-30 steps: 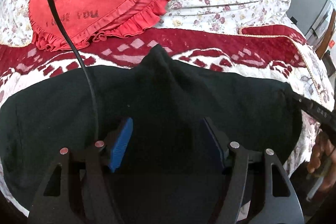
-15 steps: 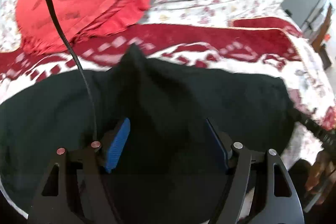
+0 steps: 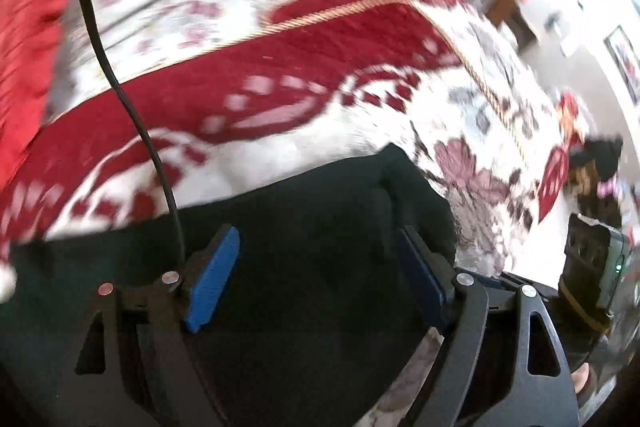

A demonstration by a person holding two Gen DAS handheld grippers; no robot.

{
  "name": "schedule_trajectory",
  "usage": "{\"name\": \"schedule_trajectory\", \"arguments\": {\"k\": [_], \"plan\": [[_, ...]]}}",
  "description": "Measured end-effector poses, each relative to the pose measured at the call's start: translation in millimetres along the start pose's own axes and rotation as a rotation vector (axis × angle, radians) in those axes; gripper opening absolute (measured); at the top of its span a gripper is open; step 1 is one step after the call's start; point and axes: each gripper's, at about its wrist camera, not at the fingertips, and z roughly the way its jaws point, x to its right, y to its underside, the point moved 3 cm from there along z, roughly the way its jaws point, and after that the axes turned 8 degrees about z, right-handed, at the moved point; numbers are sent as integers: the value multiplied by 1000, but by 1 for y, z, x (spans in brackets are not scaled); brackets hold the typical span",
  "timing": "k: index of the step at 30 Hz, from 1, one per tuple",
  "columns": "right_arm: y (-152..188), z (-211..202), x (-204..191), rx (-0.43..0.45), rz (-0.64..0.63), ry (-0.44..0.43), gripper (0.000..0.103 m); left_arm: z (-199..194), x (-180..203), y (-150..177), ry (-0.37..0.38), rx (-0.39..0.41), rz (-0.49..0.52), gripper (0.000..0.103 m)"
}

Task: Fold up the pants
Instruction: 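Lift the pants with the left gripper while the right gripper folds them over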

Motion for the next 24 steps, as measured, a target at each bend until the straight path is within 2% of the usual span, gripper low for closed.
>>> {"name": "schedule_trajectory", "arguments": {"k": [4,7,9,12,13,14,16,17,19,21,24], "plan": [[1,10,3,-8,27,-33,50,28,17,-22,10,-31,63,81],[0,12,2,4,46,-56,58,47,26,-33,45,-51,86,81],[0,14,-1,23,53,-67,62,59,30,-38,29,-59,112,81],[-2,17,-4,79,55,-53,61,67,32,-41,39,-53,122,81],[-3,18,-6,92,53,-52,59,69,31,-43,49,-48,112,81],[-4,20,-8,112,44,-44,43,71,30,-44,59,-38,99,81],[-7,26,-9,130,33,-27,27,72,28,-45,71,-15,80,76],[-9,27,-9,128,47,-56,21,73,27,-45,67,-8,73,75],[-14,23,-14,133,45,-93,16,68,25,-43,73,9,57,69],[-17,14,-27,148,4,-109,15,56,19,-43,103,19,28,65],[-20,-2,-61,179,-101,-144,15,16,0,-40,131,76,-33,65]]}}
